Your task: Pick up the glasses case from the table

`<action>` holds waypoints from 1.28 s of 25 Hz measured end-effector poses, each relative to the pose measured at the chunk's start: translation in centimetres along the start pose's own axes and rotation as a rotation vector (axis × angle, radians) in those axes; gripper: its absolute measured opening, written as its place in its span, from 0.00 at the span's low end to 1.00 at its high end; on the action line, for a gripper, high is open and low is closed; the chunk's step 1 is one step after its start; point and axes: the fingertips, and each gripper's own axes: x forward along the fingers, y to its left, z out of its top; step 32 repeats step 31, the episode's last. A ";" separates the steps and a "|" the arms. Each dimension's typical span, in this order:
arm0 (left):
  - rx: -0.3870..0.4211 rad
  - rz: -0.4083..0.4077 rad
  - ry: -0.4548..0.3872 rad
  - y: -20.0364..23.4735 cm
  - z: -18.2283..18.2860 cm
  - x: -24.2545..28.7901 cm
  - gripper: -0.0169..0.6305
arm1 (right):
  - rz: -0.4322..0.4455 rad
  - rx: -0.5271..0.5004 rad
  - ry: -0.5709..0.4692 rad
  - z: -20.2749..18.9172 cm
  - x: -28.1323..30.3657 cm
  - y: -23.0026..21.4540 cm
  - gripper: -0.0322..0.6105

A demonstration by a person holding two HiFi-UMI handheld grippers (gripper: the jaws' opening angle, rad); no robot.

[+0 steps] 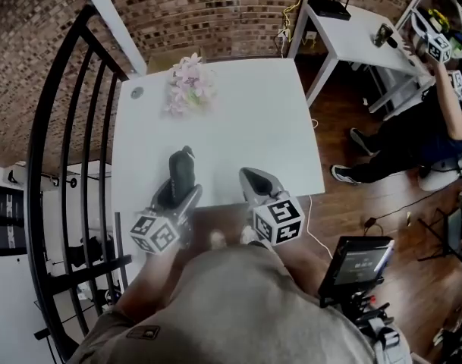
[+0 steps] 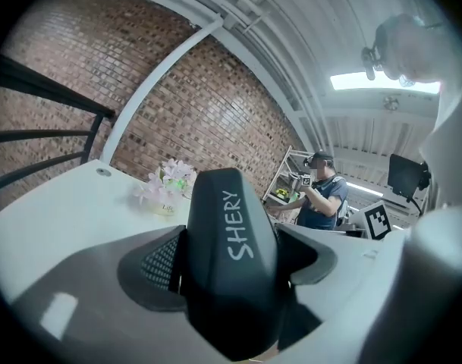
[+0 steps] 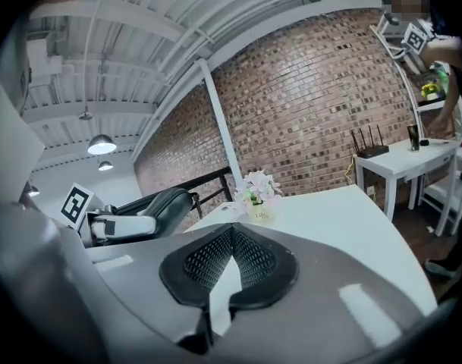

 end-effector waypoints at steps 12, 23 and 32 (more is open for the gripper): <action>0.025 -0.060 0.011 -1.5 0.2 -0.2 0.59 | -0.008 -0.026 -0.011 0.3 -0.4 1.5 0.07; 0.011 -0.083 0.003 -1.9 0.1 -0.7 0.59 | -0.015 -0.038 -0.011 0.3 -0.7 2.6 0.07; -0.005 -0.079 -0.001 -1.8 -0.1 -1.0 0.59 | -0.010 -0.048 -0.009 0.3 -0.7 3.1 0.07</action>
